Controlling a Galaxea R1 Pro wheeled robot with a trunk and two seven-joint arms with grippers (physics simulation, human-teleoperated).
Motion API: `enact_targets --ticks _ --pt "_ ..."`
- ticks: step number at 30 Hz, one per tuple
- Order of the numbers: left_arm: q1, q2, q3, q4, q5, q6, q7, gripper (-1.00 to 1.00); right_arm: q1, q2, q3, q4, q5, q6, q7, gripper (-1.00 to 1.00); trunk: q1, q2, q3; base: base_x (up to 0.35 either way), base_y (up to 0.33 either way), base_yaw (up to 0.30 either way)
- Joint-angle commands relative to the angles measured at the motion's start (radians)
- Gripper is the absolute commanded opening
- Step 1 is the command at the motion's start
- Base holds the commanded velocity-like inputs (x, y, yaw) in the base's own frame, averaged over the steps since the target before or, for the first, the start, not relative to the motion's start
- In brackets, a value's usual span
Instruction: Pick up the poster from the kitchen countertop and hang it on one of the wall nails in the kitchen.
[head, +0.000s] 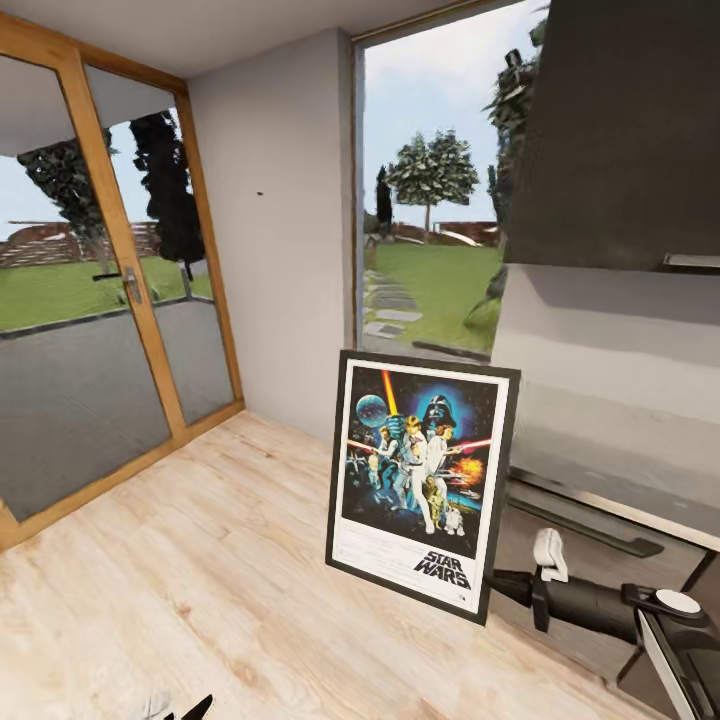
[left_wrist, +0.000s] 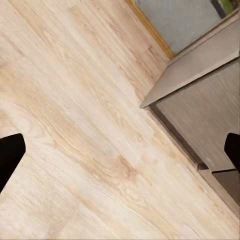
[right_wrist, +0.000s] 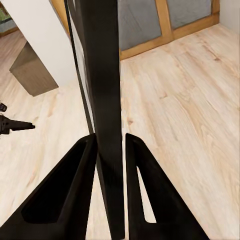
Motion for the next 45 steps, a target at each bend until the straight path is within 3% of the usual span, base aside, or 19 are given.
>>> enact_targets --ticks 1,20,45 --pt "-0.001 0.0 0.008 0.002 -0.009 -0.006 -0.002 1.0 -0.001 0.0 -0.001 -0.001 -0.003 0.013 0.005 -1.0 0.001 -0.002 -0.002 0.261 0.196 0.267" --pt "-0.001 0.0 0.008 0.0 -0.009 -0.006 -0.002 1.0 -0.001 0.0 -0.001 -0.001 -0.003 0.013 0.004 -1.0 0.001 -0.002 -0.002 0.261 0.211 0.281" --pt "-0.001 0.0 0.008 0.0 -0.009 -0.006 -0.002 1.0 -0.001 0.014 -0.003 -0.001 -0.003 0.013 0.005 -1.0 0.001 -0.002 -0.002 0.261 0.251 0.015"
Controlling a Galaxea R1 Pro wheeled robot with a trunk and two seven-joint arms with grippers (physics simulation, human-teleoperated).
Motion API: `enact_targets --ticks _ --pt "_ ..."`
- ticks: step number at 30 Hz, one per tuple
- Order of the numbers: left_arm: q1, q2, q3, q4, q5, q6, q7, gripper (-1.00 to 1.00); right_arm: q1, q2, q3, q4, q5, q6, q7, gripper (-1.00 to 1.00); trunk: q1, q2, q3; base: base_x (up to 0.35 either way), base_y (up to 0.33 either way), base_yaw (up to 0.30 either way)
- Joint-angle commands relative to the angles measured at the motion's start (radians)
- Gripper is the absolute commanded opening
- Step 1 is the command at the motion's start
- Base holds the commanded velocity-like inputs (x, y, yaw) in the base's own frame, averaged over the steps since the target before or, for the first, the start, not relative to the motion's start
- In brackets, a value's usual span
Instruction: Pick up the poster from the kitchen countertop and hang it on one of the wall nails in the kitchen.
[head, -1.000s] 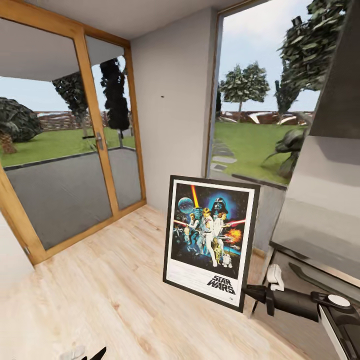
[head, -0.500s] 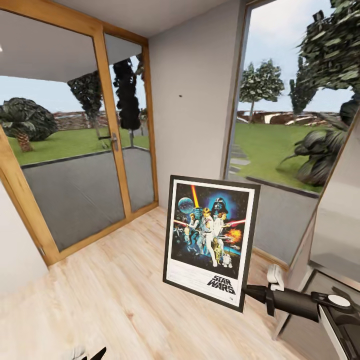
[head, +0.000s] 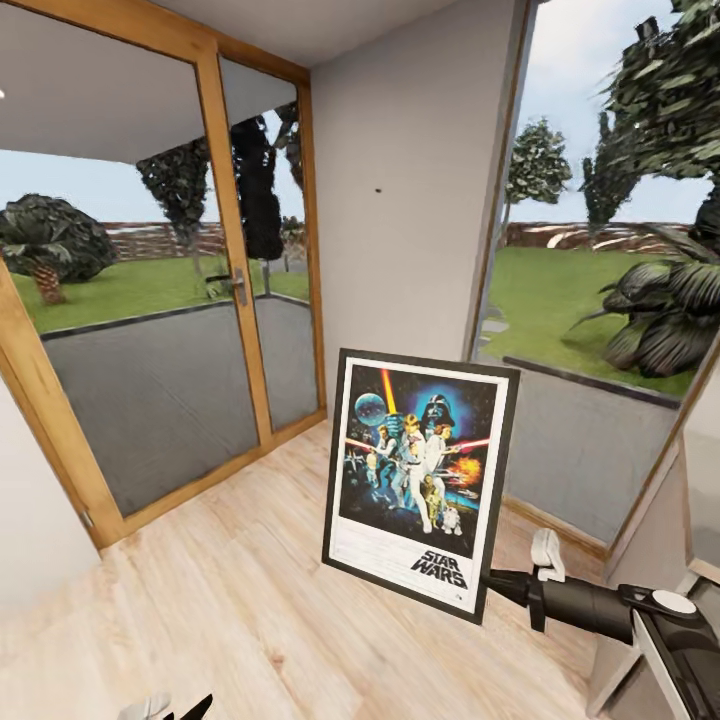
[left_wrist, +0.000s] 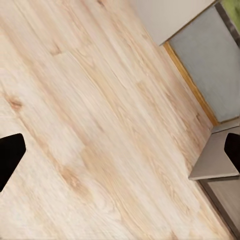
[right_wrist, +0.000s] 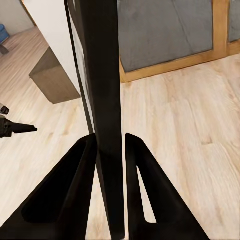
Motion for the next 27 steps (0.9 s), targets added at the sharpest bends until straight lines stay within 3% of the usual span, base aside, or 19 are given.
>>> enact_targets --ticks 1,27 --pt "-0.001 0.0 0.008 0.001 -0.008 -0.006 -0.002 1.0 -0.001 0.0 -0.001 -0.001 -0.003 0.013 0.005 -1.0 0.001 -0.002 -0.002 0.261 0.259 0.0" --pt "-0.001 0.0 0.008 0.001 -0.008 -0.005 -0.002 1.0 0.001 0.006 -0.001 -0.001 -0.003 0.013 0.005 -1.0 0.001 -0.002 -0.002 0.261 0.26 0.0"
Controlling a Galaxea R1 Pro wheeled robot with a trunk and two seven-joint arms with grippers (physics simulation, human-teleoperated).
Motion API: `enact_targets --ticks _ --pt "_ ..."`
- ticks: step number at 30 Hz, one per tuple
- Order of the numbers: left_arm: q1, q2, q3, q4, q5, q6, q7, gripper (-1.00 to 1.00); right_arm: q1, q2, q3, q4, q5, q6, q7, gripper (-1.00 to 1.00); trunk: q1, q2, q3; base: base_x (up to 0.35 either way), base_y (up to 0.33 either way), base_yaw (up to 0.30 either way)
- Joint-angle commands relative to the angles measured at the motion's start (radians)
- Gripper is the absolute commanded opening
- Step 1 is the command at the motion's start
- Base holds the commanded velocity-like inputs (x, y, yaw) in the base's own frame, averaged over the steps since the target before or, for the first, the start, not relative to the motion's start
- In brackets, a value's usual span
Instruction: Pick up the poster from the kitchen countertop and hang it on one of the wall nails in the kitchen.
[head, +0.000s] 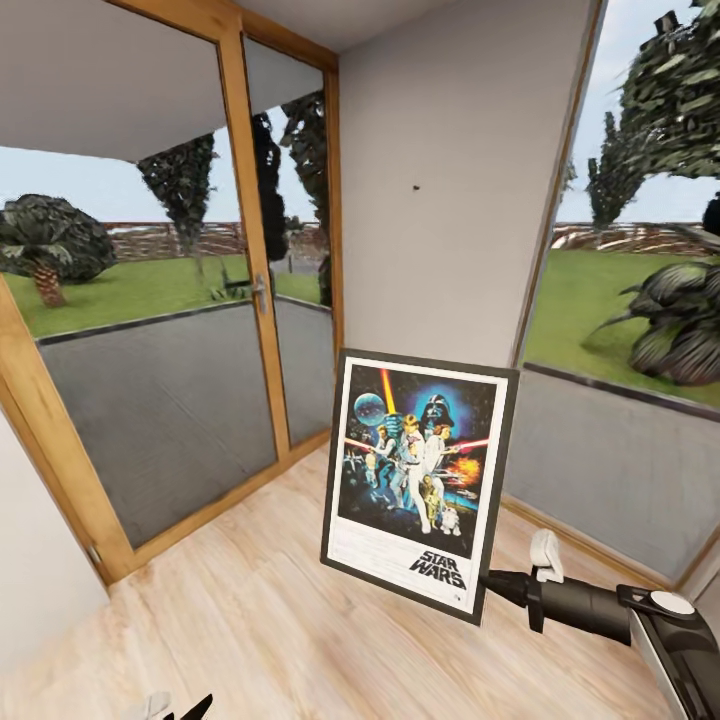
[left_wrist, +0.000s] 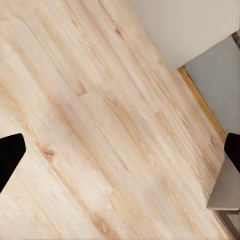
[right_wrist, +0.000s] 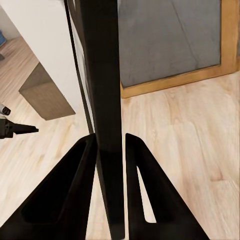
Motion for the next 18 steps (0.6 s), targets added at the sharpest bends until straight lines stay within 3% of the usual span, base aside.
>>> enact_targets --ticks 1,18 --pt "-0.001 0.0 0.008 0.001 -0.008 -0.006 -0.002 1.0 -0.001 0.0 -0.001 -0.001 -0.003 0.013 0.005 -1.0 0.001 -0.002 -0.002 0.261 0.259 0.0" --pt "-0.001 0.0 0.008 0.0 -0.009 -0.005 -0.002 1.0 -0.001 0.001 0.0 -0.001 -0.003 0.013 0.004 -1.0 0.001 -0.002 -0.002 0.261 0.259 0.0"
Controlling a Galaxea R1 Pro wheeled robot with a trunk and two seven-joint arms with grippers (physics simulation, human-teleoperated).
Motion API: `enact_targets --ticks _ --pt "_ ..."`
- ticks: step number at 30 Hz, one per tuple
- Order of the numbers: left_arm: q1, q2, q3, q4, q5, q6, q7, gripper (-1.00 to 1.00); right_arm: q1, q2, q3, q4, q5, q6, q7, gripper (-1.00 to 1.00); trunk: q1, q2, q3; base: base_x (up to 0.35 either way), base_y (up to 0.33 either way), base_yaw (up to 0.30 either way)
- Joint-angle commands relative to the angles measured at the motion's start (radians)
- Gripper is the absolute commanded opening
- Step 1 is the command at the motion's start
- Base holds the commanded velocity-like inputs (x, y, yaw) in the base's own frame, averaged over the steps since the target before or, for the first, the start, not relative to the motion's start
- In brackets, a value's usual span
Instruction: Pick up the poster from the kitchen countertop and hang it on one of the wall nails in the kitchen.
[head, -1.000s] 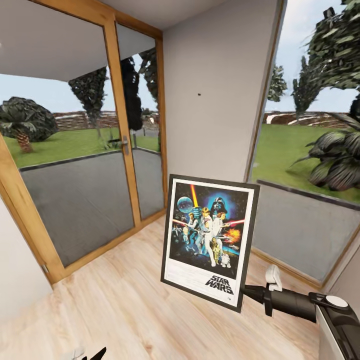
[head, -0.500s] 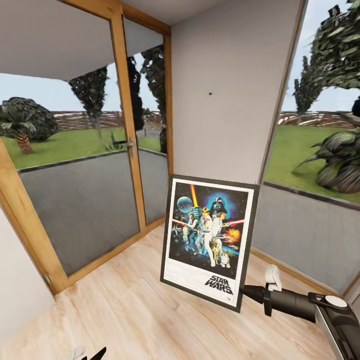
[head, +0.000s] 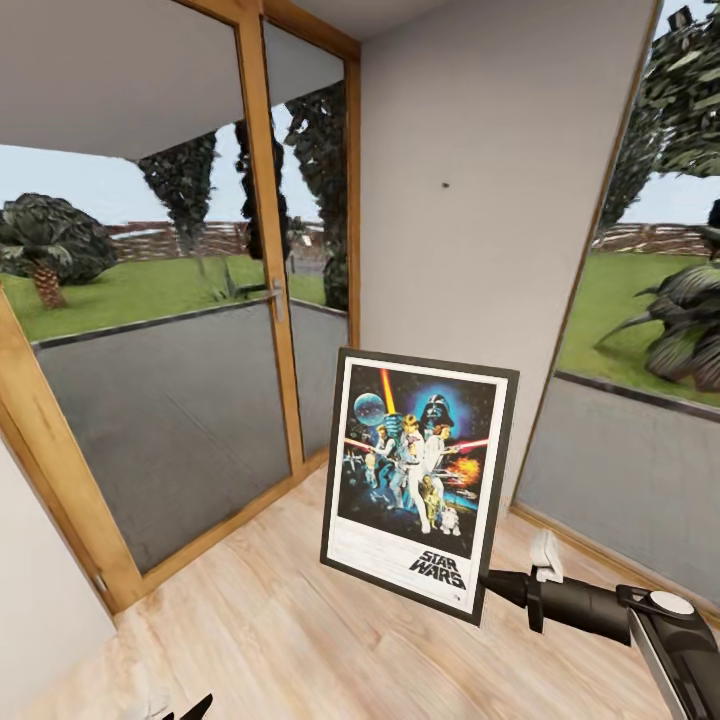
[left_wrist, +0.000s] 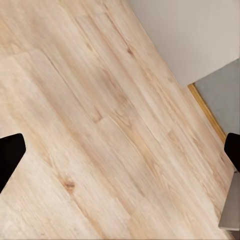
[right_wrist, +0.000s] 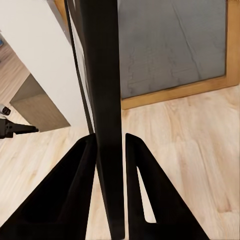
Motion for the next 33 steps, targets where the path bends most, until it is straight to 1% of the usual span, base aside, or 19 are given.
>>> enact_targets --ticks 1,9,15,27,33 --pt "-0.001 0.0 0.008 0.001 -0.008 -0.006 -0.002 1.0 -0.001 0.0 -0.001 -0.001 -0.003 0.013 0.005 -1.0 0.001 -0.002 -0.002 0.261 0.259 0.0" --pt "-0.001 0.0 0.007 0.001 -0.008 -0.006 -0.002 1.0 -0.001 0.0 -0.001 -0.001 -0.003 0.013 0.006 -1.0 0.001 -0.002 -0.002 0.265 0.253 0.0" --pt "-0.001 0.0 0.007 0.001 -0.008 -0.006 -0.002 1.0 -0.001 0.0 -0.001 -0.001 -0.003 0.013 0.006 -1.0 0.001 -0.002 -0.002 0.308 0.16 -0.018" --pt "-0.001 0.0 0.007 0.001 -0.008 -0.006 -0.002 1.0 -0.001 0.0 -0.001 -0.001 -0.003 0.013 0.006 -1.0 0.001 -0.002 0.002 0.333 0.125 -0.238" --pt "-0.001 0.0 0.007 0.001 -0.008 -0.006 -0.002 1.0 -0.001 0.0 -0.001 -0.001 -0.003 0.013 0.005 -1.0 0.001 -0.002 0.003 0.31 0.206 -0.092"
